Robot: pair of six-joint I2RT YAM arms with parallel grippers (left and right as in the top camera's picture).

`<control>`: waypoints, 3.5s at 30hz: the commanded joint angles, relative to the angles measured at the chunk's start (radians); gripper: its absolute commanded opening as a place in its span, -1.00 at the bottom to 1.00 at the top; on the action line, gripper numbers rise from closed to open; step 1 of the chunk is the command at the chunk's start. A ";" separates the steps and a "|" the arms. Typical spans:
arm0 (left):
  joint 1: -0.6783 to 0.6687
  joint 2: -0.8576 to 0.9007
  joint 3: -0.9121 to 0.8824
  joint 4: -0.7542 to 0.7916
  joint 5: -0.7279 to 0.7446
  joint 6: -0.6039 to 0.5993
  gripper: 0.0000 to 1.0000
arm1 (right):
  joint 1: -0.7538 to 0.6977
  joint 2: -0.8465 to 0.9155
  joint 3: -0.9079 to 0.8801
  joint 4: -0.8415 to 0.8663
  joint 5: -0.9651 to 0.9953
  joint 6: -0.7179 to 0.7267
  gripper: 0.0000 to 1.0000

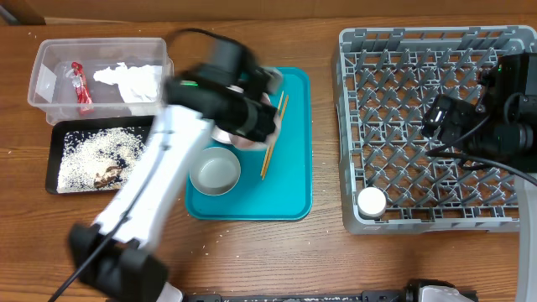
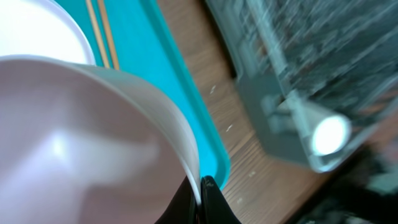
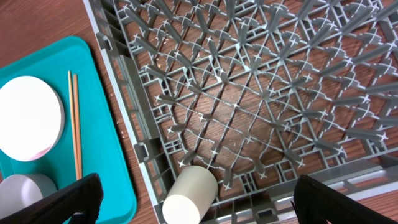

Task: Sort waste into correct bins and load items into the dishwasher
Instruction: 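Set the empty white bowl back on the teal tray, then grasp the white bowl with the right gripper and lift it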

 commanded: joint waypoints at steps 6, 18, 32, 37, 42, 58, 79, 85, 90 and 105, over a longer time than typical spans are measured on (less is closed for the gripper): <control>-0.230 0.240 -0.002 -0.060 -0.274 -0.082 -0.92 | -0.003 0.000 -0.004 0.005 -0.004 -0.023 1.00; -0.350 0.340 -0.002 -0.082 -0.259 -0.141 -0.92 | -0.003 0.000 -0.004 0.009 -0.004 -0.023 1.00; -0.281 0.322 0.084 -0.174 -0.200 -0.175 -0.39 | -0.003 0.000 -0.004 0.021 -0.017 -0.023 1.00; -0.193 0.269 0.220 -0.289 -0.197 -0.175 -0.38 | 0.000 0.001 -0.009 0.051 -0.207 -0.023 1.00; -0.056 0.163 0.269 -0.292 -0.195 -0.176 -0.08 | 0.078 0.002 -0.081 0.124 -0.305 0.010 0.99; 0.259 0.102 0.253 -0.229 -0.173 -0.127 0.36 | 0.599 0.217 -0.330 0.432 -0.084 0.241 0.65; 0.607 0.102 0.253 -0.174 -0.236 -0.047 0.94 | 0.665 0.558 -0.346 0.516 -0.042 0.251 -0.50; 0.626 0.102 0.253 -0.164 -0.311 -0.047 1.00 | 0.665 0.558 -0.391 0.537 -0.048 0.251 -0.92; 0.626 0.102 0.253 -0.162 -0.373 -0.047 1.00 | 0.665 0.555 -0.393 0.538 -0.048 0.248 -0.92; 0.626 0.102 0.253 -0.162 -0.373 -0.047 1.00 | 0.555 0.417 0.159 0.158 0.423 0.301 -0.92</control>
